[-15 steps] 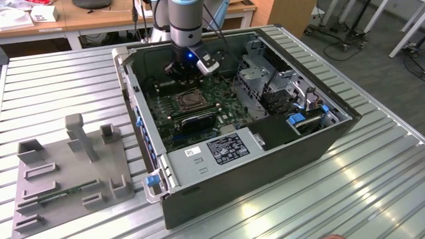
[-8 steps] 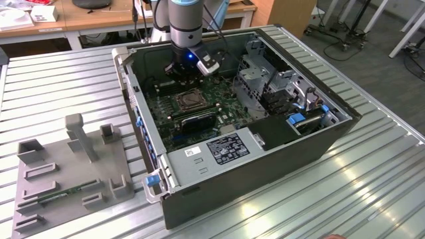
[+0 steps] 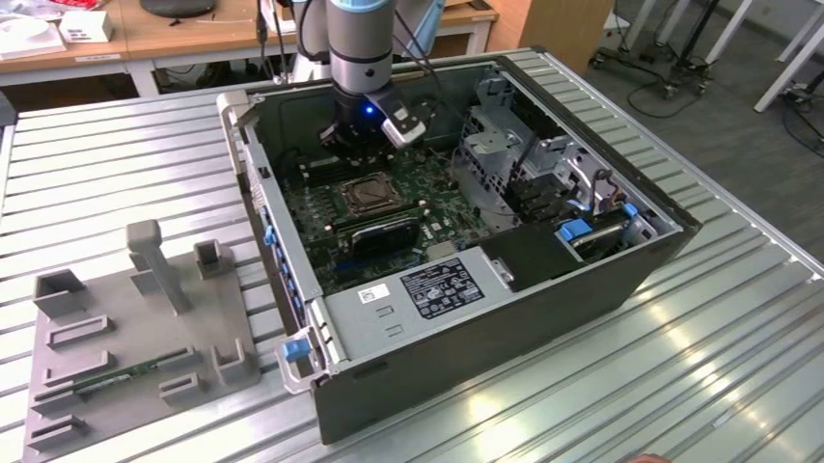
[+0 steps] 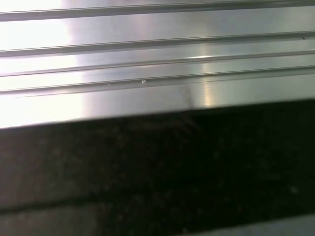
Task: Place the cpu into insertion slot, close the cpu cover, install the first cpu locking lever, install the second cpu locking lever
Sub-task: 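Install the first cpu locking lever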
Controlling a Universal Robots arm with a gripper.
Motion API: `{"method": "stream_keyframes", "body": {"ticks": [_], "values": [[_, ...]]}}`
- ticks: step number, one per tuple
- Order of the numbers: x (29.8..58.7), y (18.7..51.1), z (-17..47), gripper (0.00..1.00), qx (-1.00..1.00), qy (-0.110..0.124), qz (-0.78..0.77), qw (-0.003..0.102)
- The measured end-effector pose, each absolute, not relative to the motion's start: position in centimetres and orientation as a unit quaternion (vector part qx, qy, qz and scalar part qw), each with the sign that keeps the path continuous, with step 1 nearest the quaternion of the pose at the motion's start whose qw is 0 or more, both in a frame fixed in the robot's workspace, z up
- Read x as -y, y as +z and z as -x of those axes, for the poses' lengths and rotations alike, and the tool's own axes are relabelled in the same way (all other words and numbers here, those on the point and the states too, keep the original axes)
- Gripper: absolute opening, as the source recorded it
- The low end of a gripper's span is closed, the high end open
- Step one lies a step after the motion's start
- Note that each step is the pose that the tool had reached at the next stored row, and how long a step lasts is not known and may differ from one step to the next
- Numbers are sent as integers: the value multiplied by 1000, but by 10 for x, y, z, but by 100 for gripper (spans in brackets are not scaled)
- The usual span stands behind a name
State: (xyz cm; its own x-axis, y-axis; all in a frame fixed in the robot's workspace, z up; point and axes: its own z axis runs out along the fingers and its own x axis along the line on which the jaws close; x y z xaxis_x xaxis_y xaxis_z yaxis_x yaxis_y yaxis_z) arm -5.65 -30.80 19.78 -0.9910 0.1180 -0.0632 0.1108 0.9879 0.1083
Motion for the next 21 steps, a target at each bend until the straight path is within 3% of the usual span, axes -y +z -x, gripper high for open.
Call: {"method": "stream_keyframes", "body": {"ticks": [21], "values": [[308, 195, 56, 11, -996, 54, -56, 38]]}}
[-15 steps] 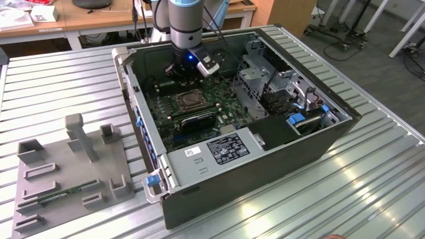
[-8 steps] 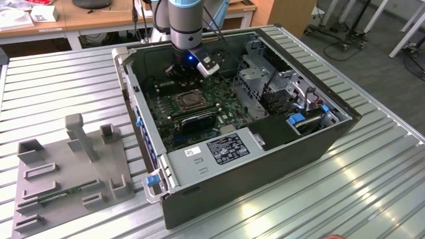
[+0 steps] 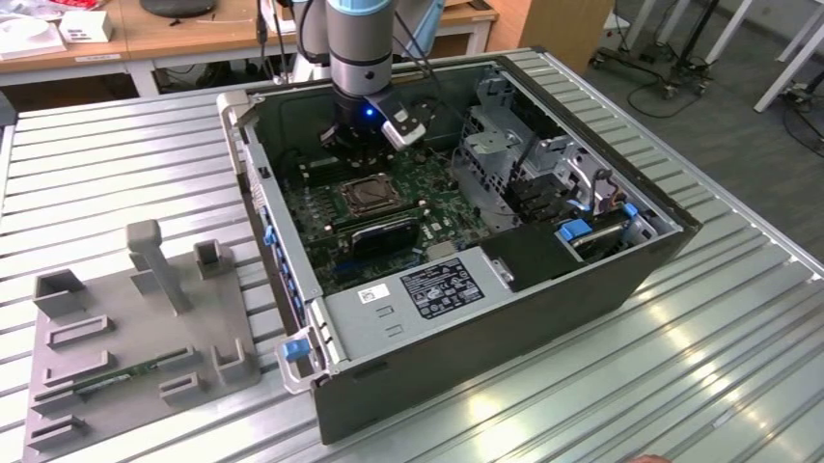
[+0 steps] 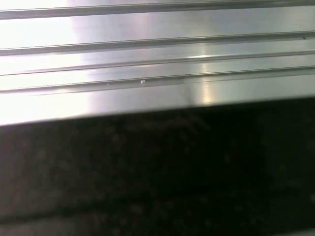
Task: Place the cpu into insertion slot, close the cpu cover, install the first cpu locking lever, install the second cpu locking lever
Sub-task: 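Install the first cpu locking lever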
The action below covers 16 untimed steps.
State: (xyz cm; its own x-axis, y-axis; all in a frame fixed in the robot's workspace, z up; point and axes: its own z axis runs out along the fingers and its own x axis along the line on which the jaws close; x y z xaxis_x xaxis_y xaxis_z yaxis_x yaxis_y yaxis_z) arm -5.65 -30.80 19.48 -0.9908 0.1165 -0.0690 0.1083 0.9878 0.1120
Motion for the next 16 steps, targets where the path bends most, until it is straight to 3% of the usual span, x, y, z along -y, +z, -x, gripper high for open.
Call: {"method": "stream_keyframes", "body": {"ticks": [16], "values": [[309, 196, 57, 11, -996, 58, -56, 42]]}}
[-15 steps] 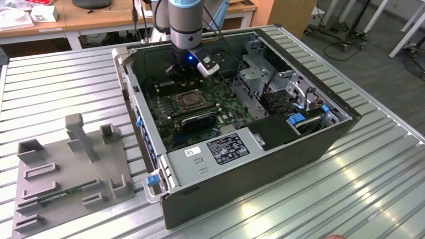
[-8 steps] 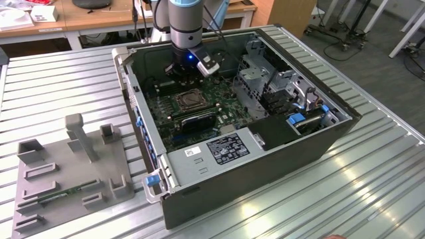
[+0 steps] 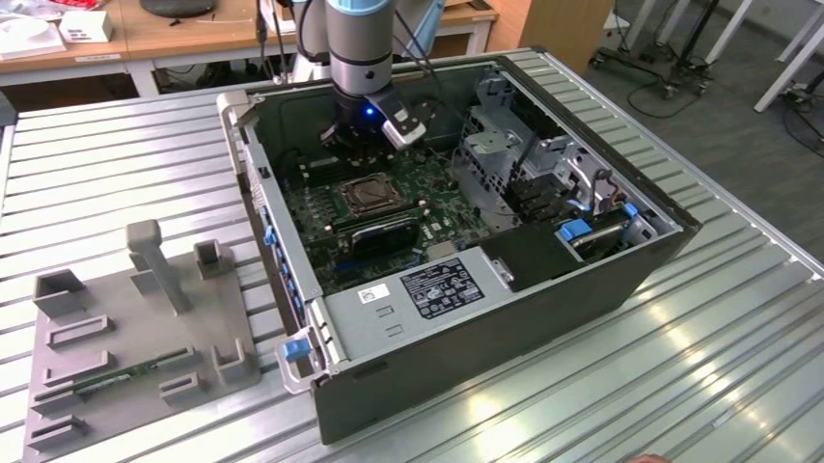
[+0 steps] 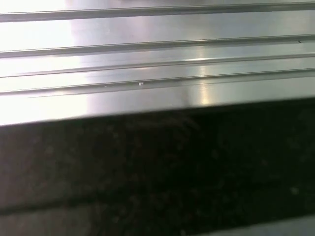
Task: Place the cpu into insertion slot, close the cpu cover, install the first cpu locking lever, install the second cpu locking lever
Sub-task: 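Install the first cpu locking lever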
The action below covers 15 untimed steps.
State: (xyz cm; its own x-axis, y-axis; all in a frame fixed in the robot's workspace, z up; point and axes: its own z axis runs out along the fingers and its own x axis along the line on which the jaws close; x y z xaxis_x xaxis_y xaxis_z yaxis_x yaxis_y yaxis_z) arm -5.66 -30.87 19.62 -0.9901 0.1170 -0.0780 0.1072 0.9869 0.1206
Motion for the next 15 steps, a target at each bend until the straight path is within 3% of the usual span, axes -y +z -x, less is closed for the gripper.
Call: {"method": "stream_keyframes", "body": {"ticks": [7, 15], "values": [[310, 193, 57, 11, -995, 60, -56, 52], [310, 194, 57, 11, -995, 63, -56, 54]]}}
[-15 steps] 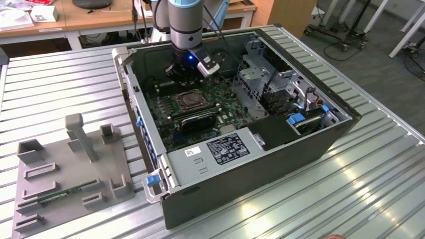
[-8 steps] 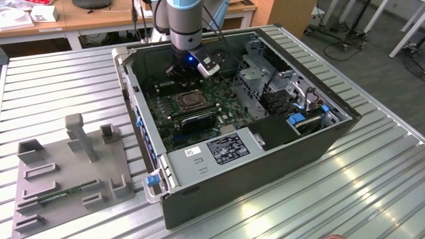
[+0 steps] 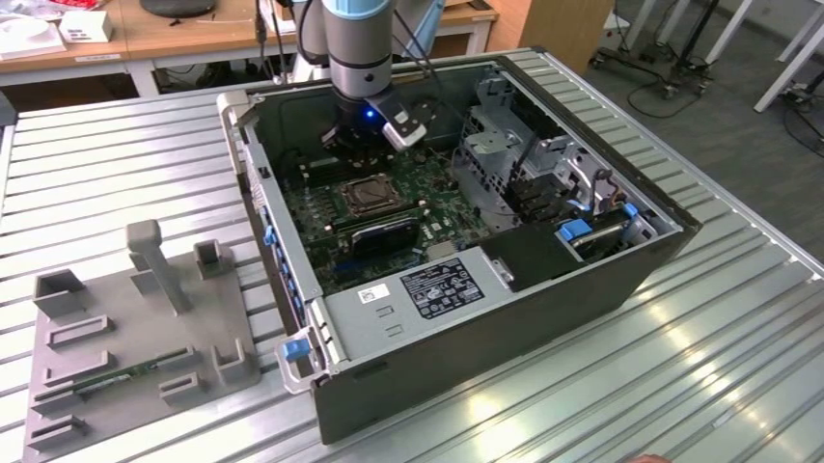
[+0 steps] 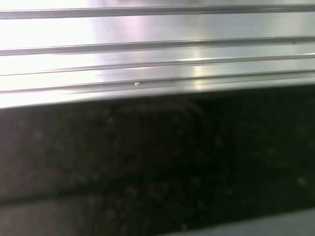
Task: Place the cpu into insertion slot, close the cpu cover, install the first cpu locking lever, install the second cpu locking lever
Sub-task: 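Install the first cpu locking lever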
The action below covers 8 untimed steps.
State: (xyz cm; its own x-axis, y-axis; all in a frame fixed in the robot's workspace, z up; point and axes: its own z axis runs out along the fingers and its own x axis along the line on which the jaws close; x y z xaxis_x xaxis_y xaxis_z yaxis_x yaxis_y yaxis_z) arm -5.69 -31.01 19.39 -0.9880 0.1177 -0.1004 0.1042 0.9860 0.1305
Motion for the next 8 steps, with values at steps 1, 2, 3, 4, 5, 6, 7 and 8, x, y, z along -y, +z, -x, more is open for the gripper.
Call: {"method": "stream_keyframes", "body": {"ticks": [1, 2, 3, 4, 5, 6, 7, 8], "values": [[310, 194, 57, 11, -995, 63, -56, 54], [309, 195, 56, 11, -995, 64, -56, 55], [309, 196, 56, 11, -995, 64, -56, 55], [309, 198, 56, 11, -995, 64, -56, 55], [309, 199, 56, 11, -995, 63, -56, 54], [309, 200, 56, 11, -995, 63, -56, 54], [309, 201, 56, 11, -995, 63, -56, 54], [309, 203, 56, 11, -995, 63, -56, 54]]}}
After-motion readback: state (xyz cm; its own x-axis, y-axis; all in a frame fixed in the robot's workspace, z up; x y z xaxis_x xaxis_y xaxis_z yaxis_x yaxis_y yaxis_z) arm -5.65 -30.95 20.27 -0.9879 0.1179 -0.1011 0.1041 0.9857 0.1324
